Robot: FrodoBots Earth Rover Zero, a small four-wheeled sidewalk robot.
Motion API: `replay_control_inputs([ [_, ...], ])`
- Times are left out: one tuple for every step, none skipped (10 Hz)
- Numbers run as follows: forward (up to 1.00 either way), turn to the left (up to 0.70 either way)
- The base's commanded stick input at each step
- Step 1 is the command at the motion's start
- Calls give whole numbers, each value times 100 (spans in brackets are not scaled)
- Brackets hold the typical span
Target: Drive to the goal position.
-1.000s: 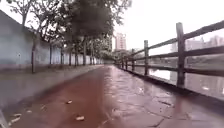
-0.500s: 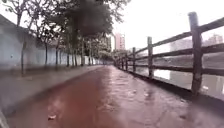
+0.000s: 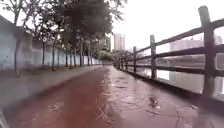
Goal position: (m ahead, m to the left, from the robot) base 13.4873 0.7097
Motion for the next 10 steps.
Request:
replay_control_inputs([
  [100, 0],
  [100, 0],
  [100, 0],
  [100, 0],
  [100, 0],
  [100, 0],
  [100, 0],
  [100, 0],
  [100, 8],
  [100, 25],
])
